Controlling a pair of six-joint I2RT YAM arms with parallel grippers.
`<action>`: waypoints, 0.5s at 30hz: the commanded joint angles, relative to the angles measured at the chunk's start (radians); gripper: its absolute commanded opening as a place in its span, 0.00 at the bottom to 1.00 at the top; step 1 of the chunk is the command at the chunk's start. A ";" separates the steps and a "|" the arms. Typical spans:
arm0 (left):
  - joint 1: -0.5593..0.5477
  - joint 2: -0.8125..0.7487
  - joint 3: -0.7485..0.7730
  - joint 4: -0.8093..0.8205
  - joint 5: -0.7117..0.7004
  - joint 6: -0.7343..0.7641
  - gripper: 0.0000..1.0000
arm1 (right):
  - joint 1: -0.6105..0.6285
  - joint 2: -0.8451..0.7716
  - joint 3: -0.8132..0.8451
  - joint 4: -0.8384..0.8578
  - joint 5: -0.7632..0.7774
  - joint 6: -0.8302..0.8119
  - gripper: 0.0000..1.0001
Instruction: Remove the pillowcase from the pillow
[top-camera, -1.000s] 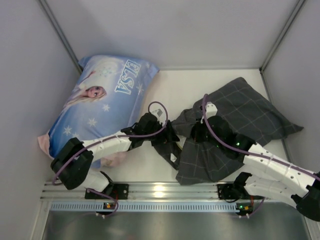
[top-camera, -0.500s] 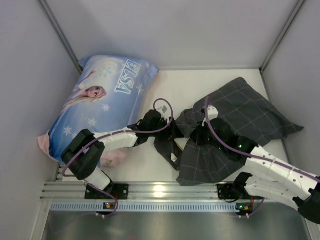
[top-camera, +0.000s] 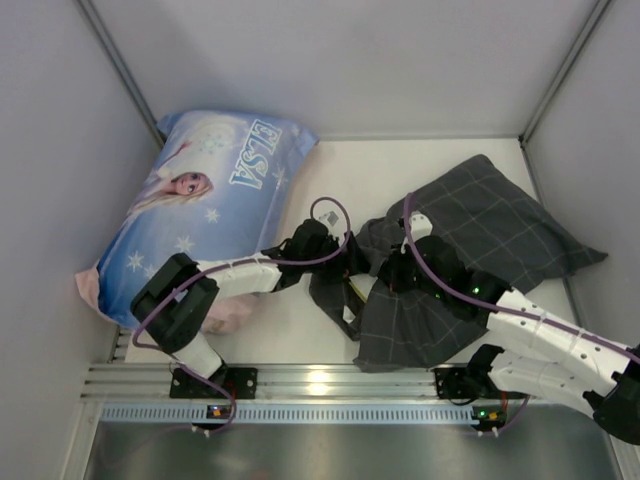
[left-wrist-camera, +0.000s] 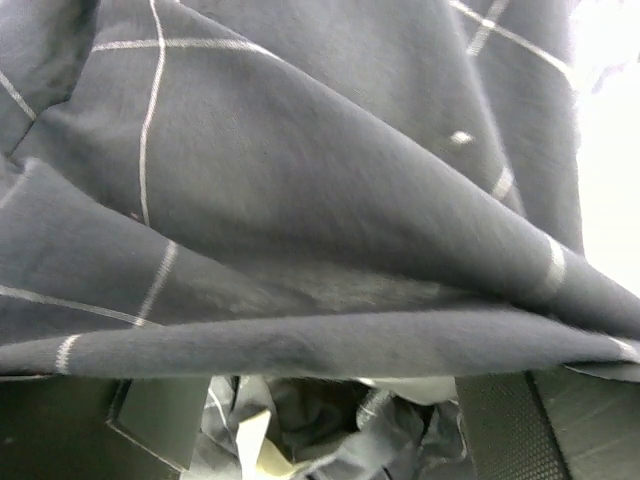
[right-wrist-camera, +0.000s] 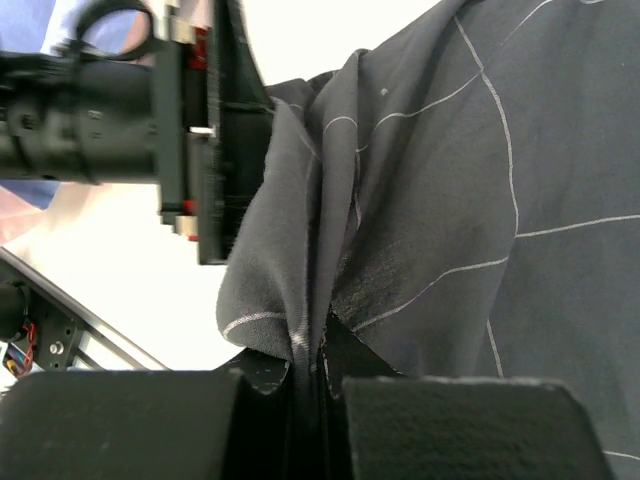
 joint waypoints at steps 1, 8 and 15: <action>-0.004 0.045 0.039 0.042 -0.040 0.009 0.91 | -0.012 -0.026 0.009 0.034 -0.008 0.008 0.00; -0.004 0.121 0.088 0.014 -0.067 0.039 0.71 | -0.011 -0.021 0.005 0.031 -0.001 0.002 0.00; -0.007 -0.003 0.026 0.019 -0.073 0.050 0.00 | -0.012 -0.004 -0.019 0.031 0.045 -0.001 0.00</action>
